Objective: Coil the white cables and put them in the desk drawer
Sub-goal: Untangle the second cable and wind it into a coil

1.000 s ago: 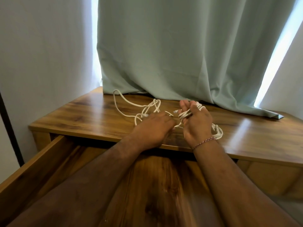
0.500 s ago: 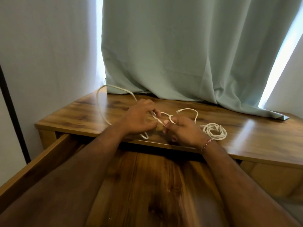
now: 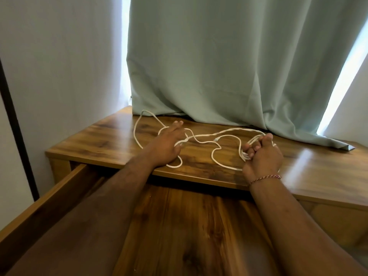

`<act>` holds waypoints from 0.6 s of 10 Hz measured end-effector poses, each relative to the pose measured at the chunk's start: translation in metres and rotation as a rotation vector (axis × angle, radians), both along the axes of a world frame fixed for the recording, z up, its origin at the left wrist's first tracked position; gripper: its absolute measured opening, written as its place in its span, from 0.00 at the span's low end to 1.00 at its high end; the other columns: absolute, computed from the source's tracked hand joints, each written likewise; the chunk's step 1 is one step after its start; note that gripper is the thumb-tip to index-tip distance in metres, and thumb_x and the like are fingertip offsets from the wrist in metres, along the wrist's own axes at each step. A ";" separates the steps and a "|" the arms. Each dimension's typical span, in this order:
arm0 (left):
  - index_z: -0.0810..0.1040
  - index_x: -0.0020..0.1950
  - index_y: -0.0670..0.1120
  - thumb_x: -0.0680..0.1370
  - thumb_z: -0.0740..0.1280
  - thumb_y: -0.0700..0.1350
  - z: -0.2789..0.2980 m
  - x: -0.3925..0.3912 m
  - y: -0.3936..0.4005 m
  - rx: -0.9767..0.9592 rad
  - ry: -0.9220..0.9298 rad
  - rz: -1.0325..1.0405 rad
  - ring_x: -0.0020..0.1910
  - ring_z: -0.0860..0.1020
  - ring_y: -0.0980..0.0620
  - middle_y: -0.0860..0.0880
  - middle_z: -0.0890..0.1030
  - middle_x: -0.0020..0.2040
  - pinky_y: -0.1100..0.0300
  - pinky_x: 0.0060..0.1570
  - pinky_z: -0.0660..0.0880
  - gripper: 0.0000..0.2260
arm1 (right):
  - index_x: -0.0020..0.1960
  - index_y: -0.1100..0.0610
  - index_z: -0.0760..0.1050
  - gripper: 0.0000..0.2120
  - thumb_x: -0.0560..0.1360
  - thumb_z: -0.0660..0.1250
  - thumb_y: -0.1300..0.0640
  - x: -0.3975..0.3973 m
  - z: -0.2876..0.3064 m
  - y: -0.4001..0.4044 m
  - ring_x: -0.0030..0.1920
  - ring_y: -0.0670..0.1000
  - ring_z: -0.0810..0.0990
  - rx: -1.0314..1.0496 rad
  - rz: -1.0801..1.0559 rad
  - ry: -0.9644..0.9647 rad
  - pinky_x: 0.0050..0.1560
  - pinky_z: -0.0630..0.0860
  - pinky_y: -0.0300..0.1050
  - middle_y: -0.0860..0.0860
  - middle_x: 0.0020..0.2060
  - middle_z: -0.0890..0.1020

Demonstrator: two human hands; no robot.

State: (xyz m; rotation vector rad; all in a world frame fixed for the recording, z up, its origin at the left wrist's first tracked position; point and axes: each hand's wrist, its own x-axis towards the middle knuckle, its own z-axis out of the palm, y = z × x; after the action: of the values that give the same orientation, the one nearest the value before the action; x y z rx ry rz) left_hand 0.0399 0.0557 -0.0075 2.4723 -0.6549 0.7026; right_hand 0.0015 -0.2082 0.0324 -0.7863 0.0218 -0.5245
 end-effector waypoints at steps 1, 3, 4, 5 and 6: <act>0.66 0.80 0.47 0.79 0.72 0.51 0.000 0.003 0.009 -0.029 0.089 0.103 0.83 0.56 0.49 0.47 0.60 0.83 0.48 0.80 0.55 0.31 | 0.39 0.43 0.68 0.22 0.79 0.66 0.69 0.022 -0.018 -0.032 0.33 0.37 0.69 -0.278 -0.134 0.046 0.50 0.67 0.38 0.38 0.30 0.73; 0.76 0.69 0.48 0.81 0.56 0.60 0.011 -0.005 -0.004 0.237 0.352 0.615 0.70 0.73 0.42 0.44 0.77 0.69 0.27 0.73 0.52 0.23 | 0.42 0.33 0.66 0.38 0.62 0.76 0.76 0.070 -0.047 -0.055 0.47 0.23 0.65 -0.354 0.088 0.000 0.51 0.61 0.27 0.28 0.37 0.63; 0.72 0.73 0.45 0.81 0.55 0.57 0.009 -0.002 -0.004 0.177 0.280 0.728 0.76 0.67 0.45 0.44 0.71 0.75 0.25 0.71 0.51 0.25 | 0.48 0.57 0.70 0.08 0.81 0.66 0.66 0.026 -0.026 -0.010 0.28 0.38 0.73 -0.105 0.019 0.017 0.36 0.71 0.28 0.40 0.26 0.72; 0.71 0.73 0.45 0.79 0.59 0.53 0.006 -0.002 0.001 0.195 0.109 0.630 0.77 0.65 0.43 0.44 0.68 0.78 0.31 0.71 0.61 0.24 | 0.43 0.58 0.72 0.12 0.84 0.64 0.55 0.004 -0.008 0.021 0.21 0.46 0.65 -0.208 -0.013 0.157 0.26 0.72 0.39 0.48 0.23 0.69; 0.71 0.72 0.47 0.78 0.63 0.50 0.007 -0.005 -0.001 0.227 0.070 0.510 0.74 0.70 0.40 0.44 0.70 0.76 0.36 0.69 0.67 0.22 | 0.40 0.57 0.71 0.14 0.85 0.63 0.56 -0.008 -0.003 0.026 0.21 0.46 0.65 -0.269 0.030 0.097 0.27 0.72 0.40 0.49 0.23 0.69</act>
State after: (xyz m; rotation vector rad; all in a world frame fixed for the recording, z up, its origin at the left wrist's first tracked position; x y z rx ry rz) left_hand 0.0348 0.0545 -0.0007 2.8958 -0.0687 0.7493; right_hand -0.0062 -0.1824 0.0293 -1.0729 0.0298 -0.4651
